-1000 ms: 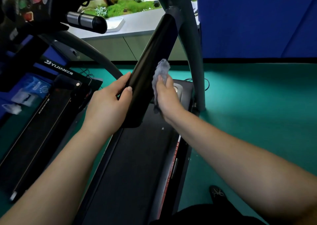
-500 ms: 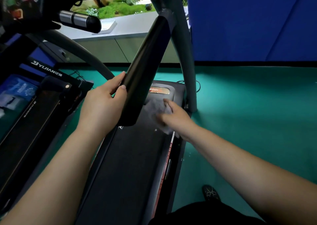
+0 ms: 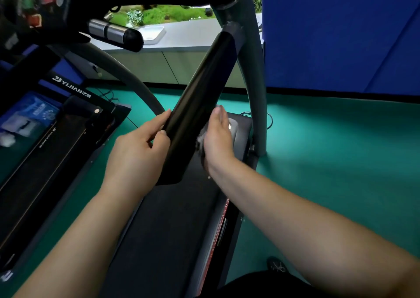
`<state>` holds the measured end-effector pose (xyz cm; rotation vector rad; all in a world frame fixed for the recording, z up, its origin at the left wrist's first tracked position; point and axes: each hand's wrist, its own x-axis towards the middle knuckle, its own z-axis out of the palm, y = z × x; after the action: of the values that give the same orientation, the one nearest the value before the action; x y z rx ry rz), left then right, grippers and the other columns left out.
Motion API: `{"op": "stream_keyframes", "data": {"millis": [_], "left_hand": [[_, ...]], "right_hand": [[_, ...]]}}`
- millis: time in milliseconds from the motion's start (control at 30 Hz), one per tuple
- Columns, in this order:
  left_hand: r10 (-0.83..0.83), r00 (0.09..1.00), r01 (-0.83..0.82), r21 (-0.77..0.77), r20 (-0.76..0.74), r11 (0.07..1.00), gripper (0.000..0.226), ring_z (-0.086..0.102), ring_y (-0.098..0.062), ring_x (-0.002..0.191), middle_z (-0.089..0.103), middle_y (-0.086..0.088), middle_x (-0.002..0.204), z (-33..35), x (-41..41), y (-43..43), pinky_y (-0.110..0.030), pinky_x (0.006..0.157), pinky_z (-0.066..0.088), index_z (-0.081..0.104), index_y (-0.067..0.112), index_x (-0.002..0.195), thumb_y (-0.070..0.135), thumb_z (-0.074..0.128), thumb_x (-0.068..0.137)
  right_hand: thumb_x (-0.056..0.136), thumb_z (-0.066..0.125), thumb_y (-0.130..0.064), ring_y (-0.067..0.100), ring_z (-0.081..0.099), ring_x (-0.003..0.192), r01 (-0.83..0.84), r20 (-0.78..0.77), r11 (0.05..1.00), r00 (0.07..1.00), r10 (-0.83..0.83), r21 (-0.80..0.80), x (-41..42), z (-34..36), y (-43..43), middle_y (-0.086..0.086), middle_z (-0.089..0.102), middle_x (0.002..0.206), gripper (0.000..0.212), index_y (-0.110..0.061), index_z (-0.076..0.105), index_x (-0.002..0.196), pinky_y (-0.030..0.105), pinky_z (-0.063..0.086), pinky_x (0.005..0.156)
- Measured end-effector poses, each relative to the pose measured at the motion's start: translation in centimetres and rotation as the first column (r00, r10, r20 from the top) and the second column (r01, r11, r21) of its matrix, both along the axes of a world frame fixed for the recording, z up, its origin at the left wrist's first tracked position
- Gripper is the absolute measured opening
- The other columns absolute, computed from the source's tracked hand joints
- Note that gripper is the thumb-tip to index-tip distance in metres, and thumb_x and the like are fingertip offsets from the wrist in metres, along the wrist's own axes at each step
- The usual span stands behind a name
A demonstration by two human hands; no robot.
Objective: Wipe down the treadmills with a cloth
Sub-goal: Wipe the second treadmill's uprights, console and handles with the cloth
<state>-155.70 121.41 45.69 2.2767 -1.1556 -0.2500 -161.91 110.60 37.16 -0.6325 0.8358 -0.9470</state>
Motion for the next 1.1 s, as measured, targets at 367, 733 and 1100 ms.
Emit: {"op": "stream_keyframes", "data": {"millis": [367,733,1100], "left_hand": [[0.009,0.999,-0.010,0.039,0.034,0.999,0.049,0.058,-0.016,0.054,0.070,0.002,0.075,-0.1,0.2,-0.1,-0.035,0.053,0.050,0.049,0.060,0.122,0.040,0.034,0.080],[0.001,0.999,-0.003,0.046,0.042,0.999,0.049,0.055,-0.017,0.050,0.068,0.002,0.069,0.0,0.1,-0.1,-0.033,0.049,0.048,0.050,0.057,0.124,0.039,0.034,0.082],[-0.015,0.999,0.015,0.020,0.037,1.000,0.053,0.064,-0.019,0.077,0.071,0.003,0.096,0.2,-0.2,-0.3,-0.039,0.071,0.056,0.054,0.046,0.127,0.037,0.033,0.079]], "right_hand": [[0.100,0.031,-0.049,0.017,0.048,0.129,0.091,-0.024,0.996,0.996,-0.091,-0.018,2.5,-0.8,-12.5,0.001,0.048,0.144,0.055,-0.018,0.035,0.145,0.040,0.033,0.114],[0.101,0.032,-0.046,0.017,0.063,0.099,0.119,0.035,0.991,0.992,-0.122,0.066,1.8,0.2,-9.9,0.001,0.065,0.109,0.041,-0.020,0.049,0.129,0.036,0.048,0.099],[0.097,0.035,-0.055,0.020,0.062,0.109,-0.163,0.012,0.958,0.986,0.165,0.236,-0.2,-0.6,4.1,0.004,0.067,0.118,0.049,-0.022,0.055,0.128,0.040,0.047,0.102]]}}
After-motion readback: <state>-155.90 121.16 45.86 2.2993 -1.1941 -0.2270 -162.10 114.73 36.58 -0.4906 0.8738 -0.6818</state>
